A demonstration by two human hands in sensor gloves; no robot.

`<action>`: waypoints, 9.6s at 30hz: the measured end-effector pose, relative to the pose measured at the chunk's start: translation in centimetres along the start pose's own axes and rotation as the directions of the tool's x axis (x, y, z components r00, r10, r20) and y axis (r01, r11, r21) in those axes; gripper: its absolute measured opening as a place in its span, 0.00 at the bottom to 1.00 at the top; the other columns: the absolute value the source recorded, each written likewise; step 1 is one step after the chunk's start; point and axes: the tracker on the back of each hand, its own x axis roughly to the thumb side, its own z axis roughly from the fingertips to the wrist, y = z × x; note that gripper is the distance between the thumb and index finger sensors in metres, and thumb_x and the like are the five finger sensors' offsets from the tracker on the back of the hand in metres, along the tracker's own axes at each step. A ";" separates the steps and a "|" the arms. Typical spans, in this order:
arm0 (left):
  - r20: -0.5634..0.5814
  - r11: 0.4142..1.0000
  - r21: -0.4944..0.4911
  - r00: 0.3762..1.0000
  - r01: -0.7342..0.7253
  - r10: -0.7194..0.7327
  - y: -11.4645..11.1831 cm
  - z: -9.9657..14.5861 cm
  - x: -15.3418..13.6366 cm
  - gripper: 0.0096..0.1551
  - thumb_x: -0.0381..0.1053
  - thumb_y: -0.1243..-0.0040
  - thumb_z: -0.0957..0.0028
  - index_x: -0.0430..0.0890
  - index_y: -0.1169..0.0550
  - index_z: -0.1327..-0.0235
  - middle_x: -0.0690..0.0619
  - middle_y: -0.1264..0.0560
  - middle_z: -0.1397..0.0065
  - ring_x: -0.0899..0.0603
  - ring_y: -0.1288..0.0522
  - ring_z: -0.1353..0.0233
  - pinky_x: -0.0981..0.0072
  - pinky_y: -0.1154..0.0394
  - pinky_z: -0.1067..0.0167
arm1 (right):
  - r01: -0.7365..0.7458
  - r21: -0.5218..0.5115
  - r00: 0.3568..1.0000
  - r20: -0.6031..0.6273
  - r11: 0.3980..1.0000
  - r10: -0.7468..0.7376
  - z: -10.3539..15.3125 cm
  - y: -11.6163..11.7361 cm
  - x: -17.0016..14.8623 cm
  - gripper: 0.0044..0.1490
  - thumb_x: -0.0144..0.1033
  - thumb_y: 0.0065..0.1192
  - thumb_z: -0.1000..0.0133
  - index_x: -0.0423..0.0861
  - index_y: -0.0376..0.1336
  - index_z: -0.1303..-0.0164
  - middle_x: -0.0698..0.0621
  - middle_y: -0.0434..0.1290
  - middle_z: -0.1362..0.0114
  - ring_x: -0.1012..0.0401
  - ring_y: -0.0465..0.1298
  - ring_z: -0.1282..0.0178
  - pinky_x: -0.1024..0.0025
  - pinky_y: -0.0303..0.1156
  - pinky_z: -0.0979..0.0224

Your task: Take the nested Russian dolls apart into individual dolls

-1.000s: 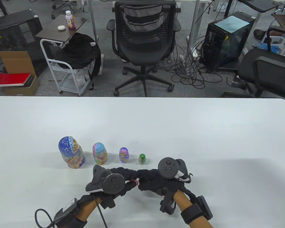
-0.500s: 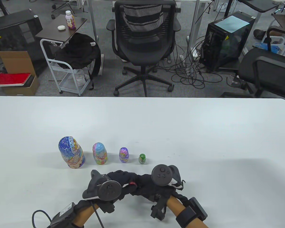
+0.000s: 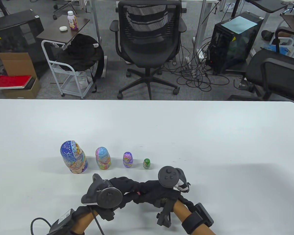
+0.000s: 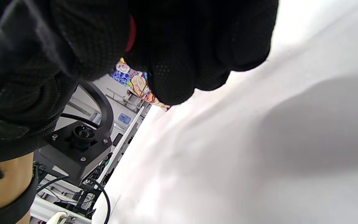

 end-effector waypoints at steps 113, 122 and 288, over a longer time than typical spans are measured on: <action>0.030 0.928 -0.238 0.957 0.288 -0.289 -7.1 -1.5 -0.5 0.23 0.57 0.31 0.47 0.54 0.18 0.40 0.53 0.14 0.41 0.43 0.14 0.41 0.58 0.16 0.45 | -0.109 -0.293 0.991 -0.110 0.950 0.080 2.5 -5.9 -2.0 0.39 0.48 0.74 0.53 0.42 0.70 0.34 0.42 0.84 0.40 0.44 0.79 0.35 0.51 0.76 0.34; -0.103 0.854 -0.386 0.904 0.349 -0.416 -4.6 -0.1 -1.3 0.34 0.63 0.33 0.48 0.50 0.23 0.30 0.51 0.16 0.36 0.40 0.16 0.38 0.55 0.17 0.42 | -0.109 -0.283 0.991 -0.102 0.953 0.084 2.4 -5.6 -1.9 0.39 0.48 0.74 0.52 0.41 0.70 0.34 0.42 0.84 0.40 0.44 0.79 0.35 0.51 0.76 0.35; 0.131 0.757 -0.465 0.881 0.459 -0.454 -2.4 -10.2 3.4 0.30 0.60 0.33 0.48 0.53 0.23 0.32 0.52 0.18 0.33 0.41 0.18 0.34 0.52 0.20 0.37 | -0.116 -0.759 0.979 -0.195 0.641 -0.054 12.9 -16.2 -4.6 0.37 0.46 0.69 0.45 0.42 0.66 0.28 0.39 0.81 0.35 0.41 0.76 0.32 0.49 0.74 0.32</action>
